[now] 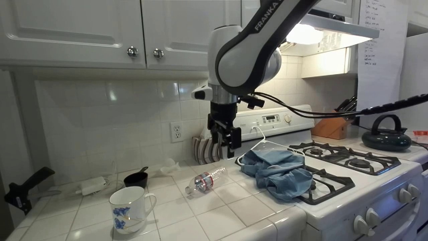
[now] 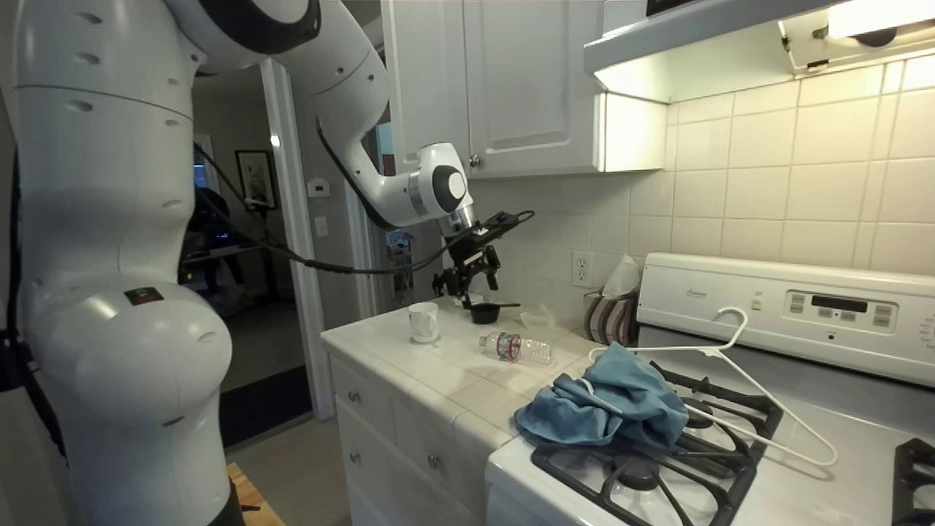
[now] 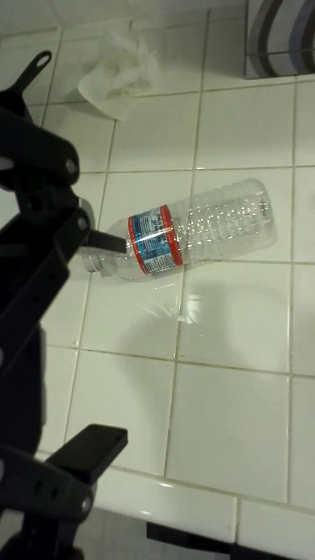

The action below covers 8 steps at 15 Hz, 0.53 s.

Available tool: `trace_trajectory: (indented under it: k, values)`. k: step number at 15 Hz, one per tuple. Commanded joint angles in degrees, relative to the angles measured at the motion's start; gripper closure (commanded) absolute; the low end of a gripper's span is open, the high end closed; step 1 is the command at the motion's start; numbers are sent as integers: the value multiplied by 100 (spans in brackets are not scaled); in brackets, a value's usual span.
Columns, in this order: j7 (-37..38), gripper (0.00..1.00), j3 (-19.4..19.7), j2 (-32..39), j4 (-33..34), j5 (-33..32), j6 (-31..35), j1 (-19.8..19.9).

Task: Pick up the water bottle, put it in an upright position and move the black cup to the right

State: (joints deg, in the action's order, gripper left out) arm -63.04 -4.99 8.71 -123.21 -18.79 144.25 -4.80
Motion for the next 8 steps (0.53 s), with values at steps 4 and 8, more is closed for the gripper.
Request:
trace_trajectory:
  k: [4,8]
  values:
    - [-415,0,14,1378,1298,-943,-352,-183]
    - [-217,0,50,2002,1832,-1247,-354,-403]
